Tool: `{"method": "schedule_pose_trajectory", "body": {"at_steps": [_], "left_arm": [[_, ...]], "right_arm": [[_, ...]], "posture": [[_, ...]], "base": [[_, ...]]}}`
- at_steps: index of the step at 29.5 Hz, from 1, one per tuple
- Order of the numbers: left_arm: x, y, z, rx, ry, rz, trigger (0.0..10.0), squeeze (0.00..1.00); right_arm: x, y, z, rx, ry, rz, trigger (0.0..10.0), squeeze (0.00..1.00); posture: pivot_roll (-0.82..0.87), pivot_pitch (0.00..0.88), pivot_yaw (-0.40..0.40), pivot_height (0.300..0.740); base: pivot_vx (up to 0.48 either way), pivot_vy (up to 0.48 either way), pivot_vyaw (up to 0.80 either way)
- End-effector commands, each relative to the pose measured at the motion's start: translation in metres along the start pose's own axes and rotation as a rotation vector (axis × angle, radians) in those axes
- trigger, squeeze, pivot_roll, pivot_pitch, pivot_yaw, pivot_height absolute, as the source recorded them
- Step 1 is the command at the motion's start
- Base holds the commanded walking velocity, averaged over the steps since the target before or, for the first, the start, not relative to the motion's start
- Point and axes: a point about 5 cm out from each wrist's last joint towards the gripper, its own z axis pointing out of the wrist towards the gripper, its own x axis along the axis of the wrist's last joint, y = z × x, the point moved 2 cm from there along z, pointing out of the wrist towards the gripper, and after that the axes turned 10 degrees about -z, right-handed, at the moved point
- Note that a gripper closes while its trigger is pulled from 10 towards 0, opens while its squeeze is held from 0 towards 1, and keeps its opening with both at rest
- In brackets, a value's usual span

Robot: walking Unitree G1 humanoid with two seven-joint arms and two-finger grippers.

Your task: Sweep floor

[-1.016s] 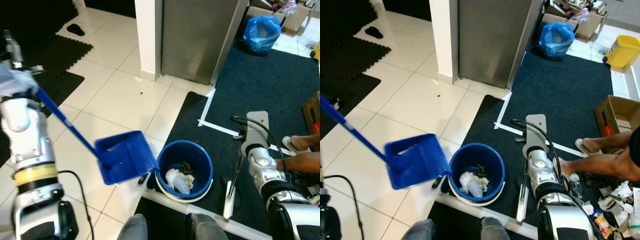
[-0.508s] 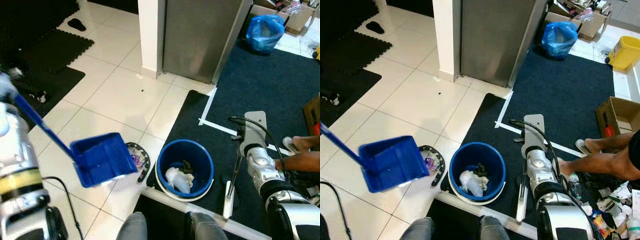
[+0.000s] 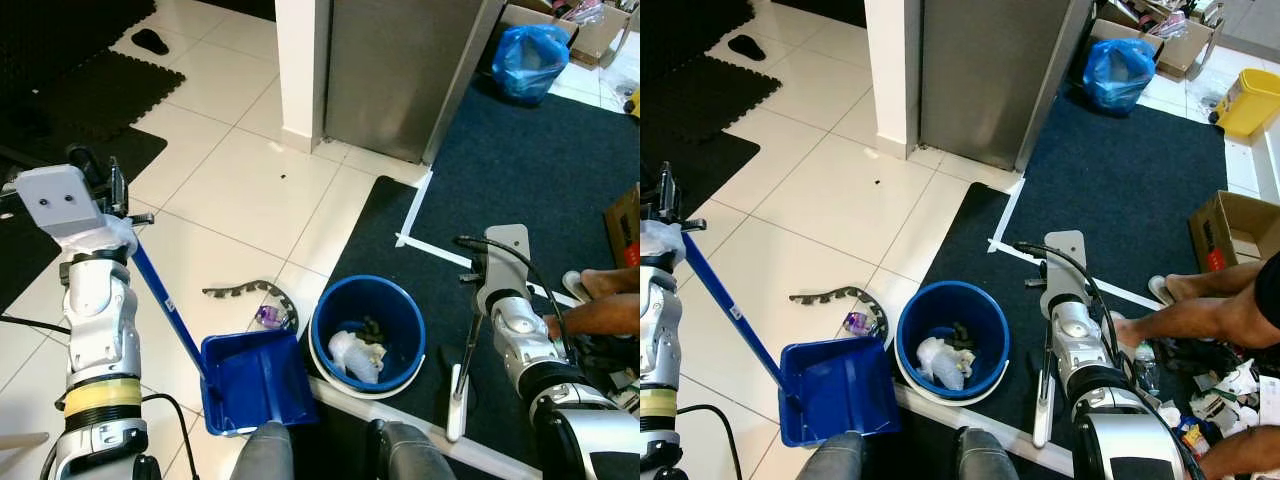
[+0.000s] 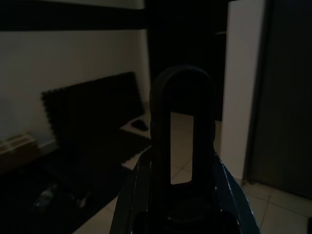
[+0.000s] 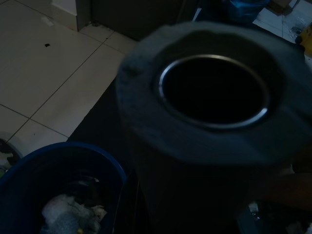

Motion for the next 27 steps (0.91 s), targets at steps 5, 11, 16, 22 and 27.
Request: {"method": "schedule_pose_trajectory", "body": {"at_steps": [5,11,16,22,27], "left_arm": [[-0.020,0.029,-0.007,-0.118,-0.047,0.003,10.0,0.00],[-0.039,0.043,-0.014,-0.179,-0.099,-0.013,10.0,0.00],[-0.055,0.048,-0.022,-0.210,-0.147,0.019,10.0,0.00],[-0.070,0.043,-0.030,-0.221,-0.190,0.093,10.0,0.00],[-0.070,0.024,-0.031,-0.188,-0.182,0.188,10.0,0.00]], "right_arm": [[-0.023,-0.002,-0.008,0.006,-0.084,-0.012,10.0,0.00],[-0.025,-0.004,-0.009,0.007,-0.086,-0.010,10.0,0.00],[-0.027,-0.003,-0.011,0.004,-0.089,-0.009,10.0,0.00],[-0.029,-0.002,-0.012,0.002,-0.090,-0.012,10.0,0.00],[-0.029,-0.001,-0.012,0.002,-0.086,-0.014,10.0,0.00]], "posture": [[0.23,0.125,-0.031,0.740],[0.22,0.138,-0.025,0.740],[0.21,0.142,-0.026,0.740],[0.21,0.151,-0.032,0.740],[0.21,0.157,-0.034,0.740]], "base": [[0.000,0.000,0.00],[0.000,0.000,0.00],[0.000,0.000,0.00],[0.000,0.000,0.00],[0.000,0.000,0.00]]}}
